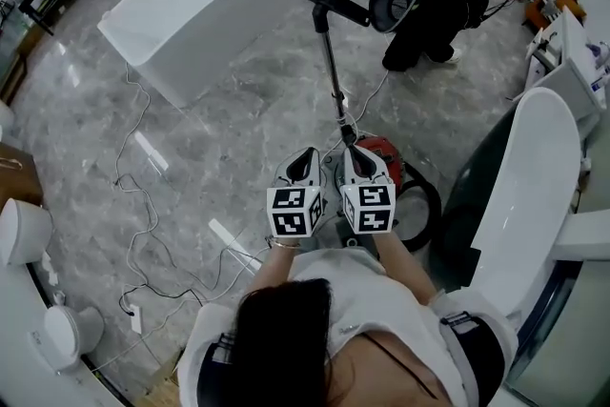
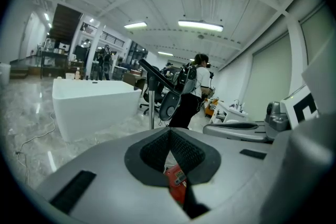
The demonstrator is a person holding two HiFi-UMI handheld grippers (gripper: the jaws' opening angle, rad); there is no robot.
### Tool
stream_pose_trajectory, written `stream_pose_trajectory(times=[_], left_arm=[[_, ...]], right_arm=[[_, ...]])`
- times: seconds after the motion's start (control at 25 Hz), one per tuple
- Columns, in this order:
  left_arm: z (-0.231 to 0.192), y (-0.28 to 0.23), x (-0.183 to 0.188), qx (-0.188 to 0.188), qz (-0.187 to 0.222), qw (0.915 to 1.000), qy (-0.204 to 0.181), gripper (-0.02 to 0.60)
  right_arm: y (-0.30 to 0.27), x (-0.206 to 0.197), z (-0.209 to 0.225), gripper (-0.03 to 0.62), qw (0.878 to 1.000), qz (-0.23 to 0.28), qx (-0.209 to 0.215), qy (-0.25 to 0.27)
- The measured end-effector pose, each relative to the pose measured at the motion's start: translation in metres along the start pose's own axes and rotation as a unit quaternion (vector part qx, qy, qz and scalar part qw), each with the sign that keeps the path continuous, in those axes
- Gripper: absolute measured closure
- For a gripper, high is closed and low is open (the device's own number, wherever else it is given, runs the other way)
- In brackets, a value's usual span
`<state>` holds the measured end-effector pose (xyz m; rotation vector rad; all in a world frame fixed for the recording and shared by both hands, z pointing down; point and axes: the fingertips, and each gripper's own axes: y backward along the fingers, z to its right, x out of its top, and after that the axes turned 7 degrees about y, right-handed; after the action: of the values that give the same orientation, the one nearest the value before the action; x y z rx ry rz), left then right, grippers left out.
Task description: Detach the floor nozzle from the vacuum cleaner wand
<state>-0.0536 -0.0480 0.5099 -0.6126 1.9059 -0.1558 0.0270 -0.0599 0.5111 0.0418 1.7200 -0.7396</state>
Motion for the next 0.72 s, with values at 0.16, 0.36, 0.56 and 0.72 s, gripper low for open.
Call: stream_pose_trajectory(times=[0.16, 0.36, 0.56, 0.72], left_arm=[[-0.016, -0.01, 0.014, -0.006, -0.001, 1.0, -0.006, 0.578], [-0.034, -0.017, 0.024, -0.013, -0.004, 0.9998, -0.013, 0.578], [-0.05, -0.019, 0.026, -0.026, -0.016, 0.9994, -0.018, 0.578], [-0.06, -0.022, 0.031, -0.028, -0.017, 0.9992, -0.023, 0.578]], right_arm=[[-0.02, 0.009, -0.005, 0.579, 1.0, -0.003, -0.006, -0.002], [-0.04, 0.022, -0.018, 0.579, 1.0, 0.007, -0.003, -0.005], [-0.053, 0.023, -0.029, 0.579, 1.0, -0.002, -0.013, -0.016], [-0.057, 0.024, -0.029, 0.579, 0.999, -0.002, -0.026, -0.022]])
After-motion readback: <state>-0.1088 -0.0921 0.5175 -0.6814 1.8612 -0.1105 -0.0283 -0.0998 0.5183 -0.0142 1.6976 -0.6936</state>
